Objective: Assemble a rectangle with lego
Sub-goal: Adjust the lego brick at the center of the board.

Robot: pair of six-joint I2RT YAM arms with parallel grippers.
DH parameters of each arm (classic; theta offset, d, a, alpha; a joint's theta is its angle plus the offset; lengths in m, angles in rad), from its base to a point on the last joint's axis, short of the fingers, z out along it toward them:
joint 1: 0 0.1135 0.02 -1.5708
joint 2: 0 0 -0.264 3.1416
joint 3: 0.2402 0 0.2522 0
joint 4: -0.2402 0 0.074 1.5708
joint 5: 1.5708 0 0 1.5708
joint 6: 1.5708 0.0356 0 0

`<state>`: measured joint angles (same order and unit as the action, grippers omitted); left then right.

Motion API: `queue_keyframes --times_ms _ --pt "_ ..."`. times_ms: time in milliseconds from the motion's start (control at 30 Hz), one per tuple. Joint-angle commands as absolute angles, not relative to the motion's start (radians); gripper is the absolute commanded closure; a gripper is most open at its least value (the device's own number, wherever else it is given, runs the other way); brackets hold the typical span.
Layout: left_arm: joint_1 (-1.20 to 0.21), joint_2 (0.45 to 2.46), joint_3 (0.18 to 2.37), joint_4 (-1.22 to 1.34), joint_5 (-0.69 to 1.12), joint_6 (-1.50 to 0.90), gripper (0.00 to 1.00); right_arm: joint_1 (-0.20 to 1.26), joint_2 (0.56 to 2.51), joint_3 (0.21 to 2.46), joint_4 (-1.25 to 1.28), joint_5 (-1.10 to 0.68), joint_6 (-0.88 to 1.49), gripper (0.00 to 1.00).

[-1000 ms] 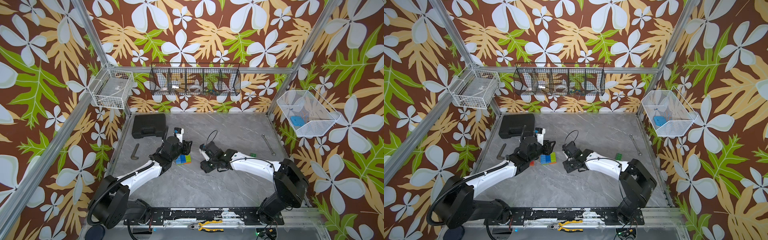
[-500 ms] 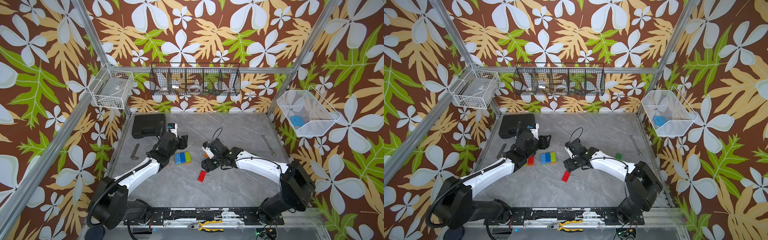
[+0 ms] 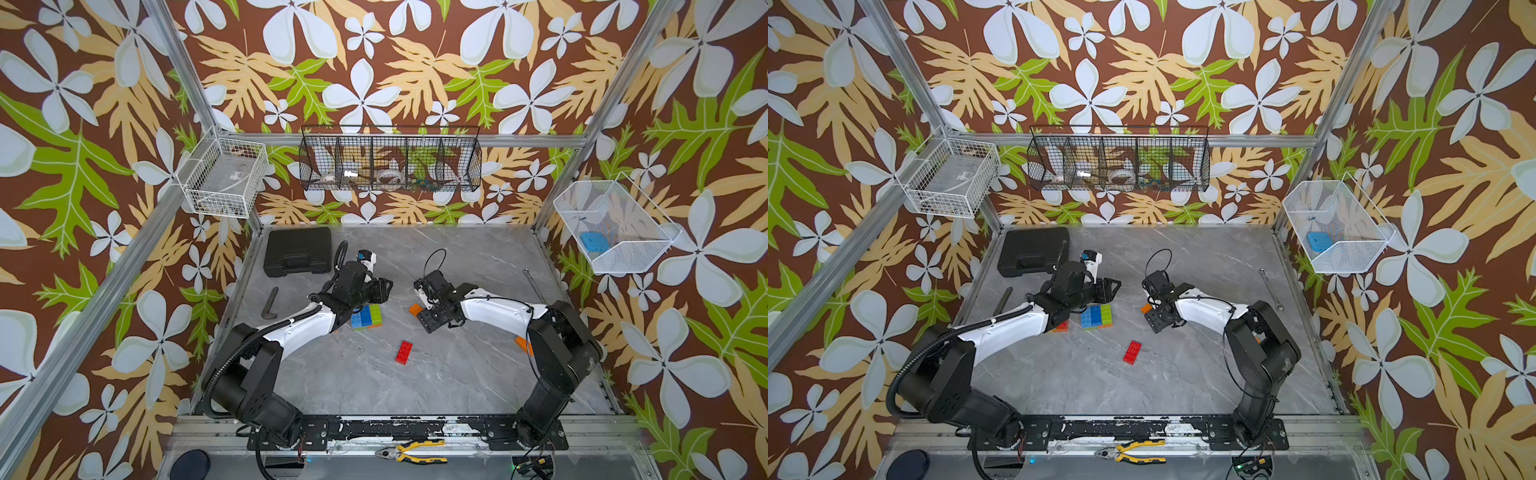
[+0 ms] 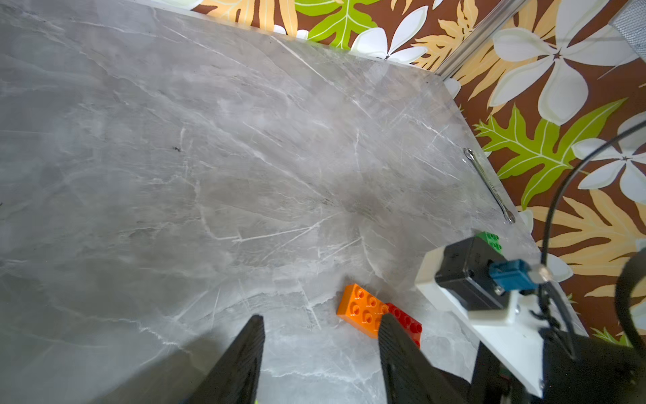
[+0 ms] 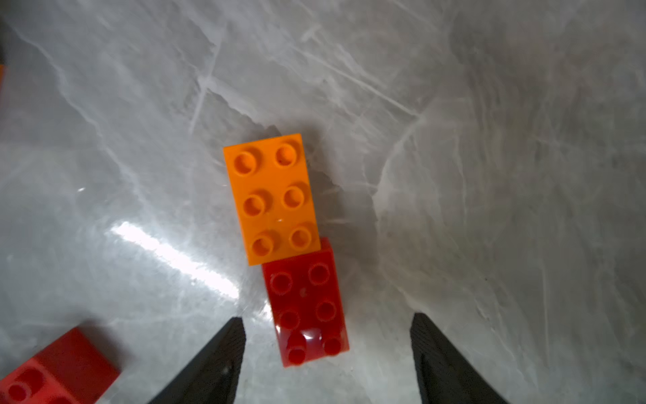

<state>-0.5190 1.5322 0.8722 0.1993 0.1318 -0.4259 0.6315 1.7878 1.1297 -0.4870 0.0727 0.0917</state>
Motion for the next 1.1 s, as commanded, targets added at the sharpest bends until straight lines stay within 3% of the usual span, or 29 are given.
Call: queue_keyframes --times_ms 0,300,1067 --pt "-0.518 1.529 0.858 0.230 0.123 -0.411 0.45 0.634 1.819 1.150 -0.474 0.044 0.078 0.29" --pt "-0.518 1.533 0.843 0.242 0.120 -0.405 0.45 0.632 1.887 1.210 -0.469 0.021 0.074 0.34" --pt "-0.518 1.531 0.831 0.258 0.127 -0.414 0.46 0.630 1.905 1.233 -0.474 0.012 0.073 0.58"
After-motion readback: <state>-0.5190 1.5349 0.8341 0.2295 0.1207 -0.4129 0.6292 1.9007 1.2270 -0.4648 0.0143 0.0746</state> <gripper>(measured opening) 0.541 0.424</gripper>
